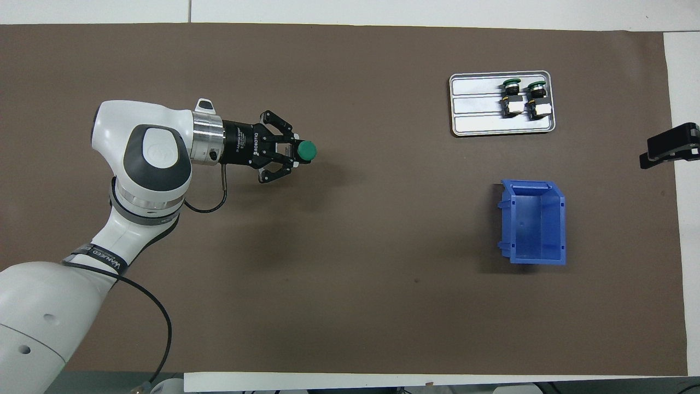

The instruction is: Place and press button with both arms

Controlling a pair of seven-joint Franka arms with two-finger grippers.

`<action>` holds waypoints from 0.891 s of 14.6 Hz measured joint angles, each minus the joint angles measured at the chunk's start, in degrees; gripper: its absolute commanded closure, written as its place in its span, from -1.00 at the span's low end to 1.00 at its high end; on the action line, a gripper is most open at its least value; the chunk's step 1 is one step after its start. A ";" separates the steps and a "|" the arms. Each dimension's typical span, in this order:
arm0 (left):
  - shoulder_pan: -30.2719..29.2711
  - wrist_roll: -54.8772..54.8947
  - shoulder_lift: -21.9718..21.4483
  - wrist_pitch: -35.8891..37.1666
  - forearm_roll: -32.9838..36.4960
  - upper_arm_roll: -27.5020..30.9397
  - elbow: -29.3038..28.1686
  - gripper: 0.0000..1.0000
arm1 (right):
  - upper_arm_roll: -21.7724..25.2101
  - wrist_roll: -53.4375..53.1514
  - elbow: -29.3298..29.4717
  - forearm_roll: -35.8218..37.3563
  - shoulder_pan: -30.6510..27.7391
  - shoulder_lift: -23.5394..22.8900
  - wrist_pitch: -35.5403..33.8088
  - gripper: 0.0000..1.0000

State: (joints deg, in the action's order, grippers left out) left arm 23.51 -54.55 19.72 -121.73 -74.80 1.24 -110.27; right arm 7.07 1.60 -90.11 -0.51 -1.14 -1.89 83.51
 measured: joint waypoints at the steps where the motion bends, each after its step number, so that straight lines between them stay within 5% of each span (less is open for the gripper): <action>1: -0.16 1.83 0.88 0.23 -1.75 0.00 0.00 0.63 | 0.00 0.00 0.00 0.00 0.00 0.00 0.00 -0.99; 7: -5.09 5.50 2.55 8.42 -5.75 0.04 -0.38 0.63 | 0.00 0.00 0.00 0.00 0.00 0.00 0.00 -0.99; 13: -5.03 13.48 3.04 8.99 -14.73 -0.43 -6.58 0.65 | 0.00 0.00 0.00 0.00 0.00 0.00 0.00 -0.99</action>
State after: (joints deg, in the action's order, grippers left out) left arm 18.47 -41.07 22.76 -112.74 -89.53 0.81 -116.86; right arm 7.07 1.60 -90.11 -0.51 -1.14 -1.89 83.51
